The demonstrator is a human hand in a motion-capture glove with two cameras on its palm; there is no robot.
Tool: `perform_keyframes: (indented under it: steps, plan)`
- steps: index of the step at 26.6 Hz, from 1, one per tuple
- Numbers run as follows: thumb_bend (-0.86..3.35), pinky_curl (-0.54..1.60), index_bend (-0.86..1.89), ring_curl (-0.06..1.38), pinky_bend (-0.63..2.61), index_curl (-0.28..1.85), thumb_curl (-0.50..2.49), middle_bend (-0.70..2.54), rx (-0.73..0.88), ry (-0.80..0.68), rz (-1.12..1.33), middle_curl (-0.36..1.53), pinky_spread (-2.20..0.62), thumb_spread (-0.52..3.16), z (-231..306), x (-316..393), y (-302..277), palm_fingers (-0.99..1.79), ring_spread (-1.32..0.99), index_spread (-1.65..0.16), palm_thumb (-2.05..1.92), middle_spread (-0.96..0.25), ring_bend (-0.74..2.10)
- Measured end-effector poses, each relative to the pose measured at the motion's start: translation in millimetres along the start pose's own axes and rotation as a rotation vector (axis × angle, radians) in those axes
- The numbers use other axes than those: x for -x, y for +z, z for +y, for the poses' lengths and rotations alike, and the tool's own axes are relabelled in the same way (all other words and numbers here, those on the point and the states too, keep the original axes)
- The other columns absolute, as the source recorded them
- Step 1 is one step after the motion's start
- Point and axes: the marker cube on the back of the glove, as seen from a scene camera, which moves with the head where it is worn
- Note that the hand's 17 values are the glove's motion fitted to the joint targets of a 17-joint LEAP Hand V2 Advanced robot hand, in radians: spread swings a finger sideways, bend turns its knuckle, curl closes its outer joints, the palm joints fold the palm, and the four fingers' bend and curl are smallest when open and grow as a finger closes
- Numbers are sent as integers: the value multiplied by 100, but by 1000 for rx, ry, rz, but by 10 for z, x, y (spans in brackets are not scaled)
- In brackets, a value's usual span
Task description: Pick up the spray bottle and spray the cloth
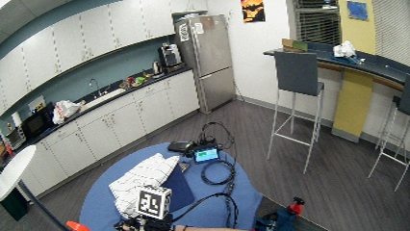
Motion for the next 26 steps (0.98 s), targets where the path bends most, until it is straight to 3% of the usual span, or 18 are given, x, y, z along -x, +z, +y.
perform_keyframes:
  steps: [2, 5, 13, 26]
  plan:
    - [-4, 33, 13, 30, 43, 19, 46, 33, 108, 62, 187, 39, 15, 106, 197, -130, 27, 59, -3, -33, 76, -5, 29]
    - [-4, 33, 12, 30, 43, 20, 44, 34, 142, 108, 299, 39, 15, 106, 511, -208, -91, 60, -3, -34, 75, -5, 29]
    - [-3, 32, 11, 31, 42, 20, 42, 34, 96, 201, 441, 39, 16, 107, 1136, -295, -494, 63, -2, -34, 72, -6, 30]
    - [-2, 31, 12, 32, 40, 22, 39, 34, 51, 296, 595, 39, 17, 107, 1565, -377, -590, 66, -3, -35, 71, -7, 30]
